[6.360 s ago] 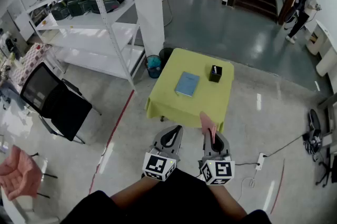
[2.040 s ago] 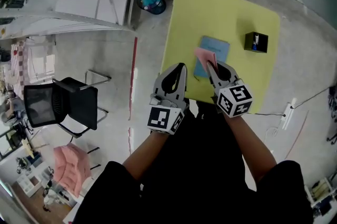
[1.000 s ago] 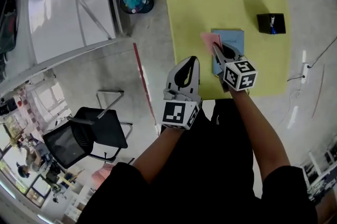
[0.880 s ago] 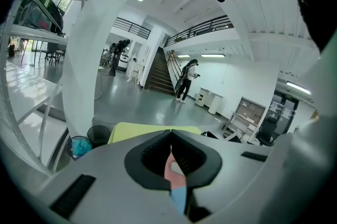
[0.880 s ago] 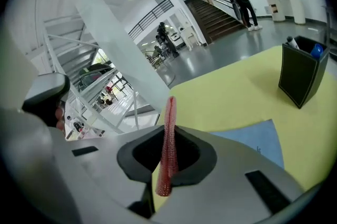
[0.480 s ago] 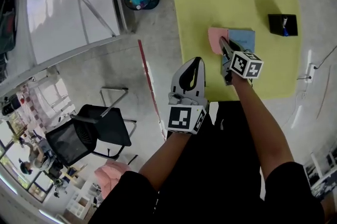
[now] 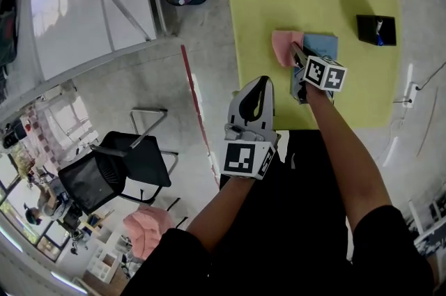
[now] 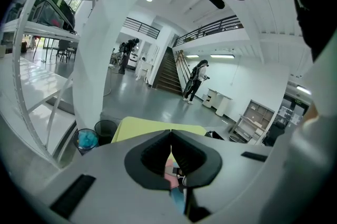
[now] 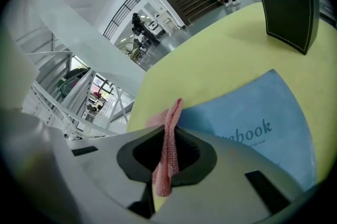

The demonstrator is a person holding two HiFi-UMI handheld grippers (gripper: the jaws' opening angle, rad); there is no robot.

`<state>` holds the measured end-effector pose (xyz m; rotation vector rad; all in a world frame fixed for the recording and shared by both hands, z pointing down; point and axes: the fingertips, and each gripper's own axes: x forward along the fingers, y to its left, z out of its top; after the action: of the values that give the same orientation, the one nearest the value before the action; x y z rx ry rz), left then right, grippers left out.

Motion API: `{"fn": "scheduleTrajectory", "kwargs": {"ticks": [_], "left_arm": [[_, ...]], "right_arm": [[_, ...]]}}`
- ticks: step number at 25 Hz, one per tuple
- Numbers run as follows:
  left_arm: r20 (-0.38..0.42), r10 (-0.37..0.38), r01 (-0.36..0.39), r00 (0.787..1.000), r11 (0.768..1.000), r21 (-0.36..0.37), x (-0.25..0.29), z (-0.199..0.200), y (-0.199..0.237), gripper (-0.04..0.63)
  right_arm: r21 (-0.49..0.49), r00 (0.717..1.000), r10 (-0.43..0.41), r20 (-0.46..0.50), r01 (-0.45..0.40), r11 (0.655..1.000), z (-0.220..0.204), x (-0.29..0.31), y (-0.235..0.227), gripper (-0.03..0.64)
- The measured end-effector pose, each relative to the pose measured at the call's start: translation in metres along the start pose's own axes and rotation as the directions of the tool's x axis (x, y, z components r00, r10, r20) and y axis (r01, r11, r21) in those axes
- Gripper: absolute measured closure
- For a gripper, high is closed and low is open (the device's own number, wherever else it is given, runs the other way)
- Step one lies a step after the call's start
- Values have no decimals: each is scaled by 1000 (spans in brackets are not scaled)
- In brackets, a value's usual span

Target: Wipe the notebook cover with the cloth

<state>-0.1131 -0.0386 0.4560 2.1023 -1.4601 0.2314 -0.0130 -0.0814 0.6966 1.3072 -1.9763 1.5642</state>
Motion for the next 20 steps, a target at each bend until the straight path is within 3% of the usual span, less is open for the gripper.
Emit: {"fn": "scheduleTrajectory", "kwargs": {"ticks": [7, 20], "left_arm": [[-9, 12, -12, 1000, 1000, 0, -2, -3, -2, 580], [-1, 8, -8, 1000, 1000, 24, -3, 3, -8, 580]], "right_arm": [[-46, 998, -64, -26, 63, 997, 1, 0, -2, 579], [-60, 994, -92, -52, 88, 994, 7, -7, -3, 580]]}}
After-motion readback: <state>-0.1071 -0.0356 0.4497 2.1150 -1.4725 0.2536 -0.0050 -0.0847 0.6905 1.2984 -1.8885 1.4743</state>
